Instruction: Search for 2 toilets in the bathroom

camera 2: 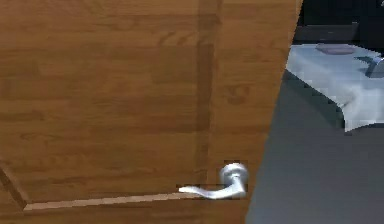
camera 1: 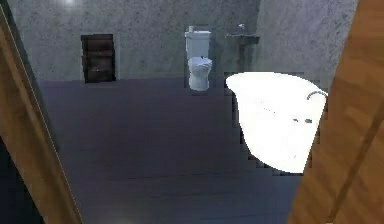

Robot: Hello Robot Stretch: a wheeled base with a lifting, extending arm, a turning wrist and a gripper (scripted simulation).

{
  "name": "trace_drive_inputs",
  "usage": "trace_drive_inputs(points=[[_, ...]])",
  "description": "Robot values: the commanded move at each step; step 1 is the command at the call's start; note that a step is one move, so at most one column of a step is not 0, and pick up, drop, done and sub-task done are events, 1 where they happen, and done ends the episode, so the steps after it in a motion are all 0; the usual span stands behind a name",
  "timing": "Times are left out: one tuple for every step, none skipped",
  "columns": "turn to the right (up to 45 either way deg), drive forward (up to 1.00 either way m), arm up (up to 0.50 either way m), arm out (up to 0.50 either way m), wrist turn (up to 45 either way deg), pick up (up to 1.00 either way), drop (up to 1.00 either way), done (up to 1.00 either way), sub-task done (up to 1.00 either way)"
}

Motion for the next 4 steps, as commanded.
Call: trace_drive_inputs(points=[[0.0,1.0,0.0,0.0,0.0,0.0,0.0,0.0,0.0],[0.0,1.0,0.0,0.0,0.0,0.0,0.0,0.0,0.0],[3.0,0.0,0.0,0.0,0.0,0.0,0.0,0.0,0.0],[-45.0,0.0,0.0,0.0,0.0,0.0,0.0,0.0,0.0]])
